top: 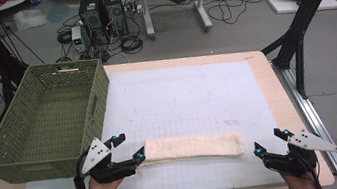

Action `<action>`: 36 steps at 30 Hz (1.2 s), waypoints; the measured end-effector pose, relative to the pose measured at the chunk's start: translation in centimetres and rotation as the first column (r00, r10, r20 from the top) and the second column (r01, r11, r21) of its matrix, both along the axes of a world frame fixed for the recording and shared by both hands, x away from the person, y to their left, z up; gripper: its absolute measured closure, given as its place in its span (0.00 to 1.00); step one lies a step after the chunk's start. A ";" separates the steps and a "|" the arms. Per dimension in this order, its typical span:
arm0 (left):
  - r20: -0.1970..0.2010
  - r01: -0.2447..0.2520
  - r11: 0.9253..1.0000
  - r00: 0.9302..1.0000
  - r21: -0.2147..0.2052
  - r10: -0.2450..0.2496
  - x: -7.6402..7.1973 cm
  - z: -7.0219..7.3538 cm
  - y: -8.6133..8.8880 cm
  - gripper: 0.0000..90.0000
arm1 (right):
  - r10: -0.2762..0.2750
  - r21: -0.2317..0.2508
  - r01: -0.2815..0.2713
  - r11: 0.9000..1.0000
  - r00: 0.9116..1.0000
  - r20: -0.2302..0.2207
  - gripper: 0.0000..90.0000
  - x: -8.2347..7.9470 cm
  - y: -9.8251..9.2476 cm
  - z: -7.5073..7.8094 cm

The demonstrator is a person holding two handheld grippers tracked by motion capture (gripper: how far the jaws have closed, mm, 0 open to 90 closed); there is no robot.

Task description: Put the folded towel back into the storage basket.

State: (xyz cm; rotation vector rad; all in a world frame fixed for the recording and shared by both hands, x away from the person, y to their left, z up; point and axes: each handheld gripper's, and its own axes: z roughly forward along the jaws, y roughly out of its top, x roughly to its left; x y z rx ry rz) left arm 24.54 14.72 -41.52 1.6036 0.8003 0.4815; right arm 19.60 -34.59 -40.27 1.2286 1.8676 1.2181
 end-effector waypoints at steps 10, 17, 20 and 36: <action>0.014 -0.015 0.999 1.000 0.047 0.014 0.2 -0.1 0.0 0.22 | 0.000 0.009 0.000 1.000 1.000 -0.004 0.18 0.1 -0.4 -0.3; 0.016 -0.042 0.998 0.999 0.049 0.042 0.0 0.3 -0.3 0.19 | 0.008 0.007 -0.008 1.000 1.000 -0.006 0.18 0.1 0.0 -0.2; 0.005 -0.042 0.998 0.999 0.043 0.042 0.0 0.3 -0.4 0.19 | 0.015 0.005 -0.015 1.000 1.000 -0.008 0.18 -0.2 0.1 -0.1; -0.157 0.003 0.993 0.988 0.115 0.015 2.1 -1.2 -1.8 0.26 | 0.015 -0.007 -0.016 1.000 0.999 -0.050 0.18 0.1 0.0 -0.6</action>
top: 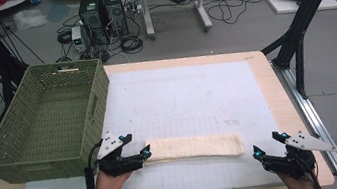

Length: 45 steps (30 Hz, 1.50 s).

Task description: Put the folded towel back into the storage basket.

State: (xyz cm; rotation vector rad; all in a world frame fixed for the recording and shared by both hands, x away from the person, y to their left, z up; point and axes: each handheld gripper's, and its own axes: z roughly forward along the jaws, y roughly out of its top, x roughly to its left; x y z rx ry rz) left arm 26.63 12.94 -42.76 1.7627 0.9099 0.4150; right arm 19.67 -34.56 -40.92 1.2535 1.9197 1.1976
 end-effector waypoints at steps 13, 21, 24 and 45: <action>-0.144 -0.044 0.993 0.988 0.112 0.060 0.9 -1.4 -0.7 0.40 | 0.004 -0.009 -0.004 1.000 1.000 -0.012 0.18 0.2 0.3 -0.2; -0.188 -0.016 0.984 0.981 0.177 0.050 0.9 -2.3 -2.0 0.48 | 0.006 -0.012 -0.006 1.000 1.000 -0.010 0.18 0.1 0.2 -0.1; -0.177 -0.010 0.980 0.983 0.197 0.046 0.7 -2.2 -2.2 0.52 | 0.010 -0.013 -0.010 1.000 1.000 -0.011 0.18 0.1 0.2 -0.1; -0.217 0.065 0.984 0.976 0.163 -0.028 0.3 -2.1 -2.7 0.90 | 0.045 0.049 -0.044 0.998 0.999 -0.010 0.19 0.3 0.7 -0.1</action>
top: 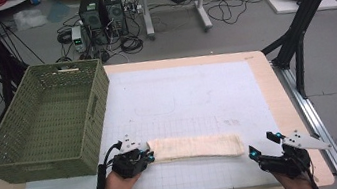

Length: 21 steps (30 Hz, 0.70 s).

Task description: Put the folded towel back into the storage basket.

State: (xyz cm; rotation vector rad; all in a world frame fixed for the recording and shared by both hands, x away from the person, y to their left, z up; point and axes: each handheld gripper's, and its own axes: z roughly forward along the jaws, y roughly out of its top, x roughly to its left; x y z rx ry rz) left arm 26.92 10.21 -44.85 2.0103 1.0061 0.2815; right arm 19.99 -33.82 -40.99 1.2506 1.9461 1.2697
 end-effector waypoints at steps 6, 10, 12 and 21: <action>-0.004 0.004 1.000 1.000 -0.011 -0.004 0.1 0.0 0.2 0.90 | -0.015 -0.011 0.016 1.000 0.997 0.070 0.19 -0.5 0.0 0.7; -0.008 0.008 1.000 1.000 -0.014 -0.008 0.2 -0.1 0.3 0.90 | -0.021 -0.009 0.021 1.000 0.998 0.053 0.19 -0.2 0.0 0.4; -0.007 0.006 1.000 1.000 -0.014 -0.006 0.2 -0.1 0.2 0.90 | -0.017 -0.013 0.018 1.000 0.999 0.047 0.22 -0.2 0.0 0.2; 0.000 0.005 1.000 1.000 -0.011 -0.005 0.1 -0.1 0.2 0.89 | 0.001 -0.035 0.000 0.999 1.000 0.028 0.28 0.2 0.8 -0.6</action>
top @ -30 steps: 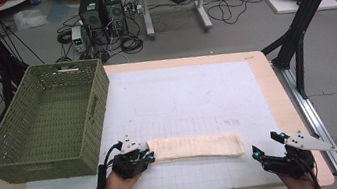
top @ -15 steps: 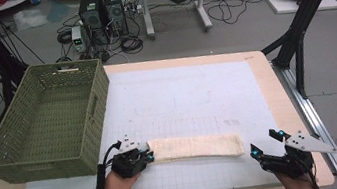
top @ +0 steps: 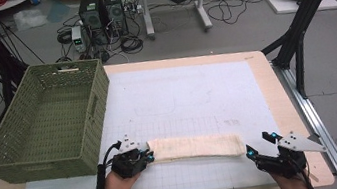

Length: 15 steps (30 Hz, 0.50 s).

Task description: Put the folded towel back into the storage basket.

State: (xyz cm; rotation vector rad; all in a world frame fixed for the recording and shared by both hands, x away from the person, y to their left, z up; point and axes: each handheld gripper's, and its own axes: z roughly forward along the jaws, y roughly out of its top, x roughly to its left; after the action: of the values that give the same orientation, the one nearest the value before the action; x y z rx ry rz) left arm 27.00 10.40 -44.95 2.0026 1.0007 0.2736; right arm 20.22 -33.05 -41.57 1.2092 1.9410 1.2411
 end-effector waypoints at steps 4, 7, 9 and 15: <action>0.004 0.003 1.000 1.000 0.005 -0.003 0.0 0.0 0.0 0.89 | -0.011 -0.003 0.011 1.000 0.999 -0.034 0.28 0.7 0.4 -0.5; 0.006 0.000 1.000 1.000 0.000 0.000 0.0 -0.1 0.0 0.89 | 0.000 -0.044 -0.002 0.999 0.998 -0.068 0.33 1.4 1.2 -1.3; 0.007 -0.003 1.000 1.000 -0.002 0.003 -0.1 -0.1 0.0 0.89 | -0.003 -0.006 0.002 1.000 0.997 -0.081 0.36 1.7 1.3 -2.0; -0.002 -0.014 1.000 1.000 -0.011 0.014 -0.1 -0.1 0.1 0.88 | -0.020 0.009 0.021 1.000 0.988 -0.153 0.39 2.4 1.3 -2.9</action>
State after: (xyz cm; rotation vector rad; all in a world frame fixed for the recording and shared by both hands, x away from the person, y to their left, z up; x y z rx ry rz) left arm 26.91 10.47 -45.07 1.9873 1.0154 0.2730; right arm 22.58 -31.73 -44.49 1.3618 2.0273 1.1796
